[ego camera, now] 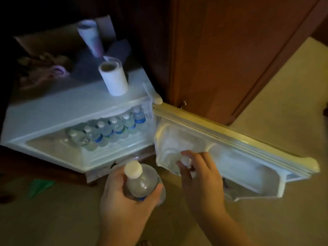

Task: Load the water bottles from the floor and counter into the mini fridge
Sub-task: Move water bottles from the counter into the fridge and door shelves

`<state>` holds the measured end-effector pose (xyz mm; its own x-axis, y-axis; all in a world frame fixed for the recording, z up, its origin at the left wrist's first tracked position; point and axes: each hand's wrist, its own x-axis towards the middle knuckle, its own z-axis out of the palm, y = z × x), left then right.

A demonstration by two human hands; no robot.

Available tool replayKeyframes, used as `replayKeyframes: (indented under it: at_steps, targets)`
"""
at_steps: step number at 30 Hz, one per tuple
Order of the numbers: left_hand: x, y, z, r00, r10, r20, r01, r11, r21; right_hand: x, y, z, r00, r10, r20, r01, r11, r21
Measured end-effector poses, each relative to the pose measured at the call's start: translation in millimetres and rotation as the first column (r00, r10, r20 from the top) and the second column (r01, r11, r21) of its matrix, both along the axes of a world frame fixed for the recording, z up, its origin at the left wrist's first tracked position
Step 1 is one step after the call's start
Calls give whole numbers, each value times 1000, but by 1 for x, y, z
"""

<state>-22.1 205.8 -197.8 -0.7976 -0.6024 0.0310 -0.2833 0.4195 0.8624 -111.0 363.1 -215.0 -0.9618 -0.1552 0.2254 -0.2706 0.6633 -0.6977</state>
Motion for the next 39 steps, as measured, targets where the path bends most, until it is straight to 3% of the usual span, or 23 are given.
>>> replayKeyframes:
  at_steps: [4,16,22,29,34,39]
  targets:
    - [-1,-8,-76,1000,-7,-24,10,991,133,-4,-13,-77,993,-34,-110,41,997,64]
    - [-16,-9,-167,1000,-26,12,23,980,200,-18,-17,-196,985,7,-172,27,981,192]
    - [-43,-4,-176,997,-71,29,69,996,54,-15,-7,-213,992,-103,-78,116,975,190]
    - [-66,16,-181,997,-69,33,69,998,13,-8,-1,-214,949,-304,78,305,952,7]
    - [-79,29,-184,994,-97,41,97,995,4,-5,3,-201,836,-452,312,509,850,-133]
    - [-96,30,-189,986,-166,23,166,985,-51,-8,15,-193,750,-554,361,633,760,-148]
